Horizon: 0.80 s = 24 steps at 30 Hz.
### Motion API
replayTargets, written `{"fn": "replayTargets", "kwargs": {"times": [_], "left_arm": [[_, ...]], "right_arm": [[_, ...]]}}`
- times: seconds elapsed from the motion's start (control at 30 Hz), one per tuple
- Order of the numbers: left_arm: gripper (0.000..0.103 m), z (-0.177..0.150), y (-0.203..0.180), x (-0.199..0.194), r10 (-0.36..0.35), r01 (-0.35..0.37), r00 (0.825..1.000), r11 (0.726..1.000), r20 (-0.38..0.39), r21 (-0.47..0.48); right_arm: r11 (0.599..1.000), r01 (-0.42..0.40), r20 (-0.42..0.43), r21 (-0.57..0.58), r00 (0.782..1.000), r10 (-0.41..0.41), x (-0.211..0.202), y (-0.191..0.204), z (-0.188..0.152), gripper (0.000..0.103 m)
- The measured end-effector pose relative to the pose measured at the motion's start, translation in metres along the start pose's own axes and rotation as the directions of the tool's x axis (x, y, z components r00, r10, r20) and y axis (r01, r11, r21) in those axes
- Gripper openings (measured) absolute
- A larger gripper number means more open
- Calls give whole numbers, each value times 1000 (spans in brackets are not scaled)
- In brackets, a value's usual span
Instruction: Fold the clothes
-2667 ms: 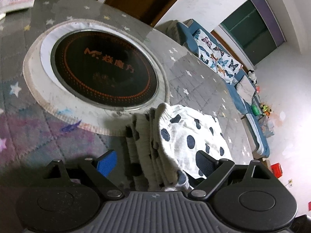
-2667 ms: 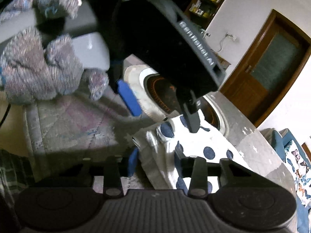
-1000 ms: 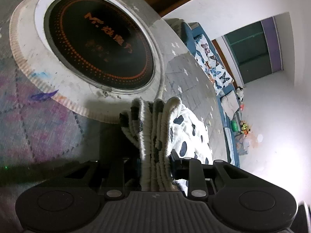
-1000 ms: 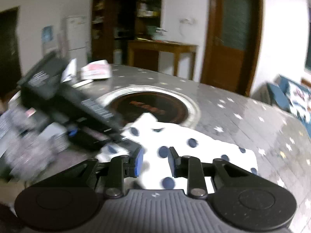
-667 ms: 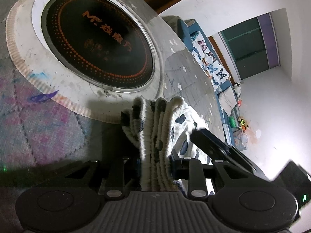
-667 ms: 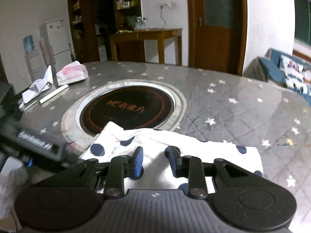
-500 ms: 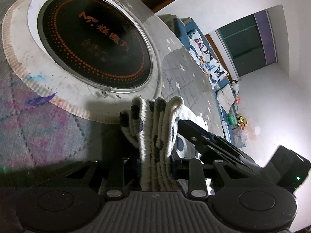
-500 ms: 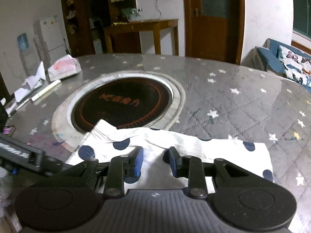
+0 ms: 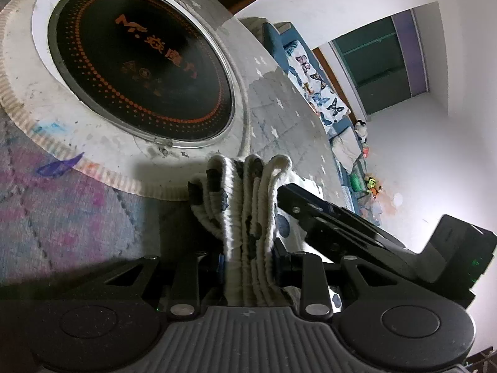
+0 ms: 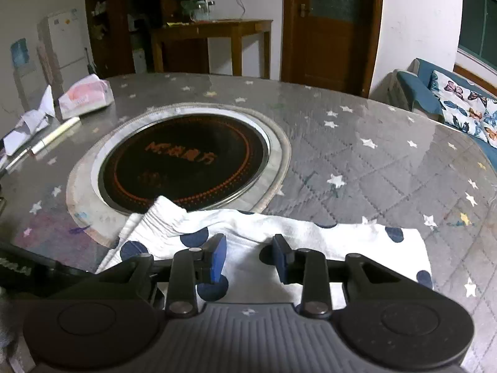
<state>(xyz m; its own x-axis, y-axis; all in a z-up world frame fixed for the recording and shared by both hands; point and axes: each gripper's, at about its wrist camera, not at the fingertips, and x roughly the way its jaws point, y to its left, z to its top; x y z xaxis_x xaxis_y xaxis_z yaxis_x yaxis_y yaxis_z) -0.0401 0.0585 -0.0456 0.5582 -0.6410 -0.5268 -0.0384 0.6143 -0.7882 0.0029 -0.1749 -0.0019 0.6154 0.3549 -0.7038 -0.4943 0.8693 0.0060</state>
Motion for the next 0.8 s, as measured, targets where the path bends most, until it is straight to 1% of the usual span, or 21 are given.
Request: {"fn": "replayTargets", "kwargs": {"times": [0.1, 0.33, 0.4, 0.57, 0.67, 0.8], "left_arm": [[30, 1, 2, 0, -13, 13, 1000, 1000, -5, 0], [30, 2, 6, -1, -38, 38, 999, 999, -19, 5], [31, 2, 8, -1, -46, 46, 999, 999, -25, 0], [31, 1, 8, -3, -49, 49, 998, 999, -27, 11], [31, 2, 7, -4, -50, 50, 998, 999, -31, 9], [31, 1, 7, -3, -52, 52, 998, 999, -32, 9]], "right_arm": [[1000, 16, -11, -7, 1000, -16, 4, 3, 1, 33], [998, 70, -6, -9, 998, -70, -10, 10, 7, 35], [997, 79, -17, -1, 997, -79, -7, 11, 6, 37], [996, 87, -43, 27, 995, -85, 4, 12, 3, 37], [996, 86, -38, 35, 996, -84, -1, 11, 5, 37], [992, 83, -1, 99, 997, -83, -15, -2, 8, 38]]}}
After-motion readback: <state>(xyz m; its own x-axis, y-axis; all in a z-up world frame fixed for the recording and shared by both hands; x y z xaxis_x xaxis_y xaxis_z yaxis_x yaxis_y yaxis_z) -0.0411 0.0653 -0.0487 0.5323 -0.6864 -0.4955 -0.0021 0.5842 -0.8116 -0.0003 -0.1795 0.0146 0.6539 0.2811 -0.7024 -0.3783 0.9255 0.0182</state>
